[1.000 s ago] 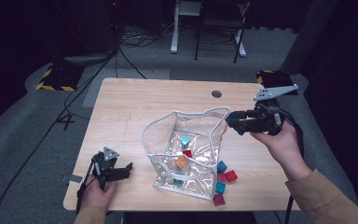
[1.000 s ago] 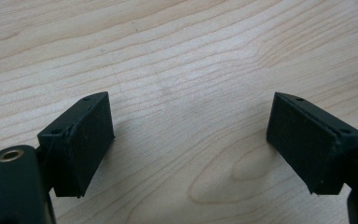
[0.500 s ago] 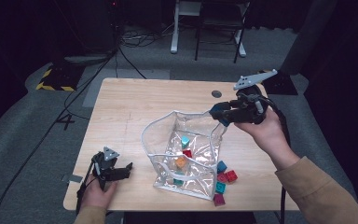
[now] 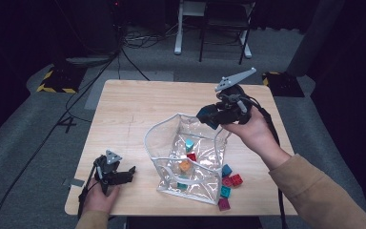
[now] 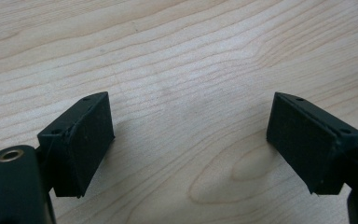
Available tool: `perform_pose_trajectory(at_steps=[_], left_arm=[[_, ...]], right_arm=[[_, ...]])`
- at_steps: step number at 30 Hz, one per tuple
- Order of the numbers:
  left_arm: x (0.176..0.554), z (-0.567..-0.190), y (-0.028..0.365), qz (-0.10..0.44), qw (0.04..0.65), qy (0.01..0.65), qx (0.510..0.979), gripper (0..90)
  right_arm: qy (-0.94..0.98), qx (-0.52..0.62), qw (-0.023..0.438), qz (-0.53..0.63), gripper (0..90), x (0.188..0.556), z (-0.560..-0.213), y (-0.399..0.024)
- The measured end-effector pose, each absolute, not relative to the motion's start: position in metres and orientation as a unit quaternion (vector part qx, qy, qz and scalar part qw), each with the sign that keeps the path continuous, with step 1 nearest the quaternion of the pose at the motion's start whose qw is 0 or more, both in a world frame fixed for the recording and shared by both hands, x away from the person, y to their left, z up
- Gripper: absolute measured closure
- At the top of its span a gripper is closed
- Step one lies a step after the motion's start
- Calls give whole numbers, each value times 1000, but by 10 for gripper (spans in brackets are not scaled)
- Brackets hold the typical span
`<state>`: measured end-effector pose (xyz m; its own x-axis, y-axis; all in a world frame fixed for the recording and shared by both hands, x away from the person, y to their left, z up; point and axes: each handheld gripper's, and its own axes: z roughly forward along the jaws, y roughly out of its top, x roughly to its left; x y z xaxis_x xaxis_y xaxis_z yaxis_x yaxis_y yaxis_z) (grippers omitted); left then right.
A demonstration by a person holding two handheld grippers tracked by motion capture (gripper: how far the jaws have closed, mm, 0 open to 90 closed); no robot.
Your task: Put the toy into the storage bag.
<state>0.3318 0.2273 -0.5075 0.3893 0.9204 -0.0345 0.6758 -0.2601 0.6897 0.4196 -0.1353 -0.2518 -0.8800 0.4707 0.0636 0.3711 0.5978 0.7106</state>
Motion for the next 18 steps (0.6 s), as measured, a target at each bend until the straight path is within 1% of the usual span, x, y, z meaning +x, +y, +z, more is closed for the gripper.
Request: perform_pose_trajectory(at_steps=[9,18], left_arm=[[332,-508,227,191,319,518,770,151],[332,-508,227,191,319,518,770,151]], right_arm=[[906,227,53,354,588,423,-267,-111],[925,218,43,308,588,426,-291,-92]])
